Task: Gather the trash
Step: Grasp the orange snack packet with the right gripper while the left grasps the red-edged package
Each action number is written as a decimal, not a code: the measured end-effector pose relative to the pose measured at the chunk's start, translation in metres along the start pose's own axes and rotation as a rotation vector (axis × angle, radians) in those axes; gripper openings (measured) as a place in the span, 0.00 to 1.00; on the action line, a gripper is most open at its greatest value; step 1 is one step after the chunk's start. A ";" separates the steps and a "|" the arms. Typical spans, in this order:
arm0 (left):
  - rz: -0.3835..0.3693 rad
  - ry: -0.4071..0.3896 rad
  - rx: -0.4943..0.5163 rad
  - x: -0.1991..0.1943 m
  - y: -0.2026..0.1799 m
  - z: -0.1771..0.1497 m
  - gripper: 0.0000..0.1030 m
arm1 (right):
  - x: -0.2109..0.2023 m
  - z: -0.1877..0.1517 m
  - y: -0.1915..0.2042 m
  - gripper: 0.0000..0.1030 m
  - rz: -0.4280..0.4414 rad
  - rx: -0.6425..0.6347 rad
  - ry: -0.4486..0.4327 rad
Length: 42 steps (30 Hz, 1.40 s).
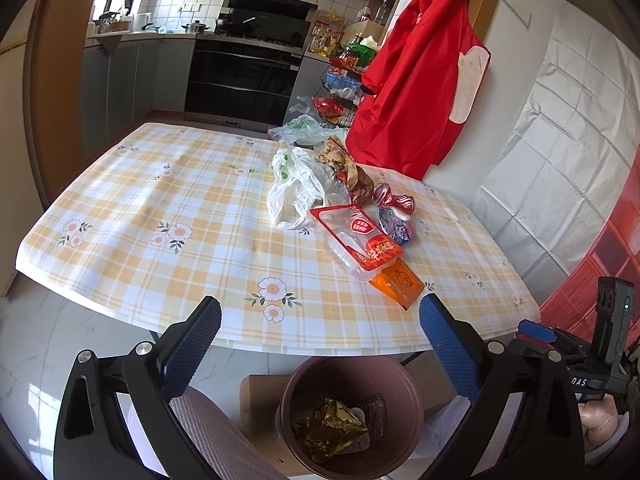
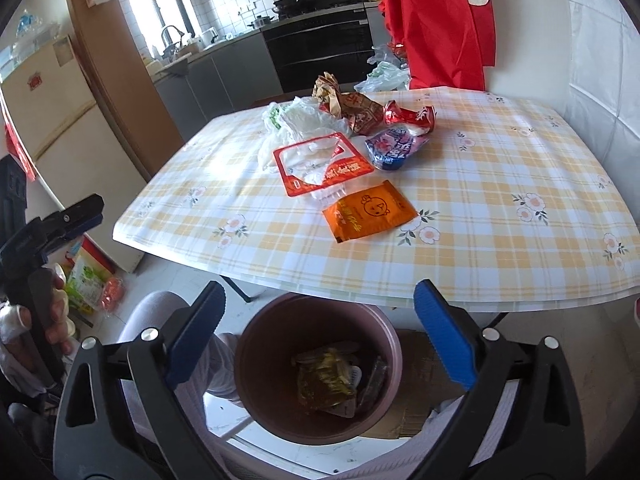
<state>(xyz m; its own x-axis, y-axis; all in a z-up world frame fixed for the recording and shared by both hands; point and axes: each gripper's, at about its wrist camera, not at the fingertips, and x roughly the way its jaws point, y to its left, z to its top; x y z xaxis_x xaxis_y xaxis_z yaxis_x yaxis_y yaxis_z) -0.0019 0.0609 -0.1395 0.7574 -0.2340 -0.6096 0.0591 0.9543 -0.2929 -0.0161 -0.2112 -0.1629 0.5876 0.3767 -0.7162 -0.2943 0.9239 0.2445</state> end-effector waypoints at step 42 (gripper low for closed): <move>-0.046 0.161 -0.056 0.136 0.010 0.010 0.94 | 0.163 0.071 -0.054 0.21 -0.120 -0.068 0.125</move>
<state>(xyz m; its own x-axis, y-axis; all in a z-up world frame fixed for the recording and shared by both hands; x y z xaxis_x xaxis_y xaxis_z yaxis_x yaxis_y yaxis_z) 0.1082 0.0405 -0.2180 0.6408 -0.3080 -0.7032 0.0512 0.9311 -0.3612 0.1492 -0.1952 -0.2460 0.5244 0.2487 -0.8143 -0.2805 0.9535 0.1106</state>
